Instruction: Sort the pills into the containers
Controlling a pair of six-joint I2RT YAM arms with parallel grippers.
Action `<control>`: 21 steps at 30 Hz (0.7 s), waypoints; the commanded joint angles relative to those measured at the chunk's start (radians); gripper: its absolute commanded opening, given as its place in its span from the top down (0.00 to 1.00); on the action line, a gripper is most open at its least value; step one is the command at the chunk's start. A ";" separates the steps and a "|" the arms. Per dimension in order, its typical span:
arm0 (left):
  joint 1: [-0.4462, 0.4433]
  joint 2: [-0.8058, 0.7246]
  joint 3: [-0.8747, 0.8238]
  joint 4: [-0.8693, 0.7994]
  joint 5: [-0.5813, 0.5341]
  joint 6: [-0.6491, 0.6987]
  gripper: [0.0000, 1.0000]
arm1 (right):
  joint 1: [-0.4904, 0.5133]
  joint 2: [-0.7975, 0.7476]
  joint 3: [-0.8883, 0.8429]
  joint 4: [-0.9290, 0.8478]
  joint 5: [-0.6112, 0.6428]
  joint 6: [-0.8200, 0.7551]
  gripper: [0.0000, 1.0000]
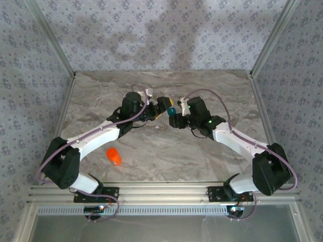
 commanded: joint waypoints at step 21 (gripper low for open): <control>-0.043 -0.009 0.011 0.071 0.000 -0.038 0.02 | 0.005 0.017 0.025 0.045 0.008 0.037 0.82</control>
